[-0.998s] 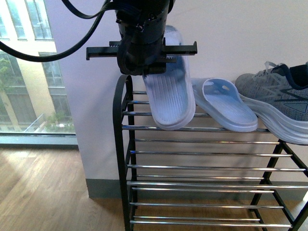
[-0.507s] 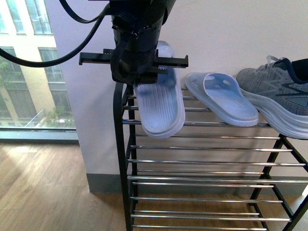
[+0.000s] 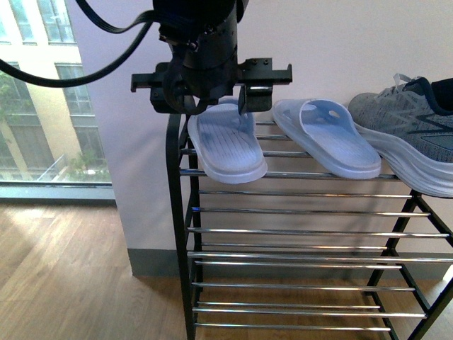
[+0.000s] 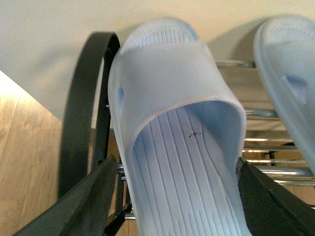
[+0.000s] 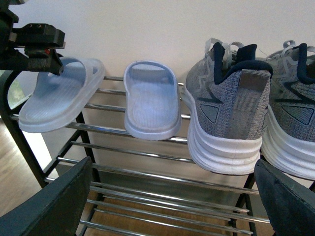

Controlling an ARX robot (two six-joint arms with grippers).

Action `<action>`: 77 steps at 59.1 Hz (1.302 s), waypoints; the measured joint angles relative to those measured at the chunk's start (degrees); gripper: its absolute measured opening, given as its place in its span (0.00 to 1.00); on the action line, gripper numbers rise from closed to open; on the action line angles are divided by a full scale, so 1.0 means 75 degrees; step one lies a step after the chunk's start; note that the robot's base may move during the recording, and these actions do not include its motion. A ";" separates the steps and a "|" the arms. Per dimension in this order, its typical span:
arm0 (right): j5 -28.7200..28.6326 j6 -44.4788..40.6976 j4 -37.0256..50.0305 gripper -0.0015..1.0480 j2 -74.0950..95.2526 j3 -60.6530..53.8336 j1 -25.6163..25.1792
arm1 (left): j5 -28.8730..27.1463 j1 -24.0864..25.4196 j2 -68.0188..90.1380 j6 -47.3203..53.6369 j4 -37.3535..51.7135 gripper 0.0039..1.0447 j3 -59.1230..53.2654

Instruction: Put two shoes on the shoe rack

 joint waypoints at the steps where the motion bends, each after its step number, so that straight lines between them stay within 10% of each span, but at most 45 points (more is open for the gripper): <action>1: 0.0000 0.0000 0.0000 0.91 0.0000 0.0000 0.0000 | -0.0038 -0.0003 -0.0221 0.0038 0.0219 0.77 -0.0256; 5: 0.0000 0.0003 0.0000 0.91 0.0000 0.0000 0.0000 | -0.0635 0.0064 -0.1638 0.0729 0.1804 0.93 -0.1746; 12: 0.0006 0.0000 0.0000 0.91 0.0000 0.0000 0.0000 | -0.1241 0.0420 -0.3905 0.2337 0.4281 0.91 -0.3873; 22: -0.0015 0.0000 0.0000 0.91 0.0000 0.0000 0.0012 | -0.0723 0.0860 -0.4806 0.2483 0.5831 0.67 -0.5683; 46: 0.0003 0.0000 0.0000 0.91 0.0000 0.0000 0.0000 | 0.0635 0.2261 -0.7090 0.2512 0.7096 0.01 -0.9602; 70: 0.0003 0.0003 0.0000 0.91 0.0000 0.0000 0.0000 | 0.1454 0.3171 -0.8856 0.2532 0.7096 0.01 -1.1415; 77: 0.0000 0.0012 -0.0239 0.73 -0.0370 -0.0187 0.0000 | 0.1641 0.3348 -0.9352 0.2535 0.6907 0.01 -1.1721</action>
